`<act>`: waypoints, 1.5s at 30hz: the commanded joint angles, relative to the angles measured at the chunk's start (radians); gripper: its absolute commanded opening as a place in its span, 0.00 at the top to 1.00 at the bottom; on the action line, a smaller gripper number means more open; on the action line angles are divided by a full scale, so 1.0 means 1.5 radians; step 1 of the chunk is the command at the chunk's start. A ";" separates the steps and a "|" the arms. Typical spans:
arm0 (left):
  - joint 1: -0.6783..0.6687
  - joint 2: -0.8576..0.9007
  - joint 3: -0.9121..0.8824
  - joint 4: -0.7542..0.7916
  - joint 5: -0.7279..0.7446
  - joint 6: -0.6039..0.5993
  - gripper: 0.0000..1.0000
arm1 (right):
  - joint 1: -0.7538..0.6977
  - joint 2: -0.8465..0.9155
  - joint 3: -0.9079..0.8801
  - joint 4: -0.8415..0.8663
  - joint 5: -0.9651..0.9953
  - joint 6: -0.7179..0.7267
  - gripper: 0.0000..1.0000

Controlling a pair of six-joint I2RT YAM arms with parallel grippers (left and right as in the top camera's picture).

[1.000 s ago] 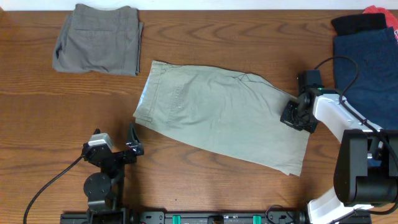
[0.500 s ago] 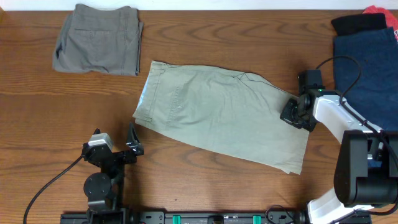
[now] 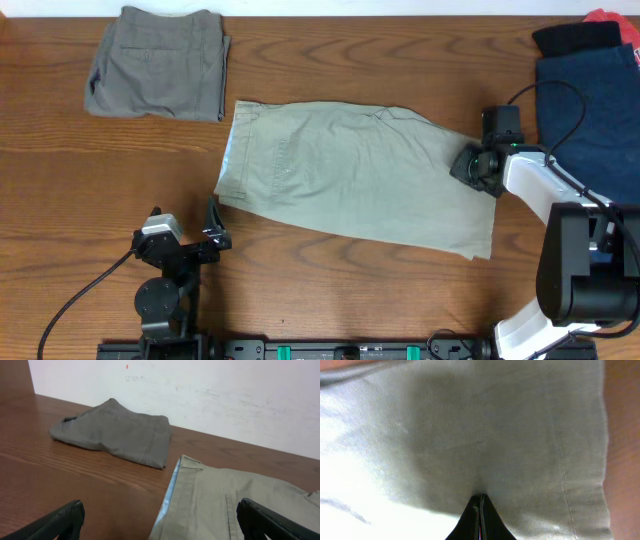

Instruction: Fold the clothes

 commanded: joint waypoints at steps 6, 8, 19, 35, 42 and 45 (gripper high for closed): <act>-0.003 -0.005 -0.018 -0.012 -0.003 0.009 0.02 | -0.017 0.024 -0.012 0.133 0.032 -0.037 0.99; -0.003 -0.005 -0.018 -0.012 -0.003 0.009 0.02 | -0.018 0.024 -0.012 0.164 0.051 -0.037 0.99; -0.003 -0.005 -0.018 -0.012 -0.003 0.009 0.02 | -0.022 0.017 0.119 0.017 -0.078 -0.076 0.99; -0.003 -0.005 -0.018 -0.012 -0.003 0.009 0.02 | 0.319 0.034 0.191 0.080 -0.151 -0.019 0.91; -0.003 -0.005 -0.018 -0.012 -0.003 0.009 0.02 | 0.441 0.094 0.191 0.162 -0.096 0.036 0.90; -0.003 -0.005 -0.018 -0.012 -0.003 0.009 0.02 | 0.462 0.131 0.191 0.190 -0.101 0.051 0.91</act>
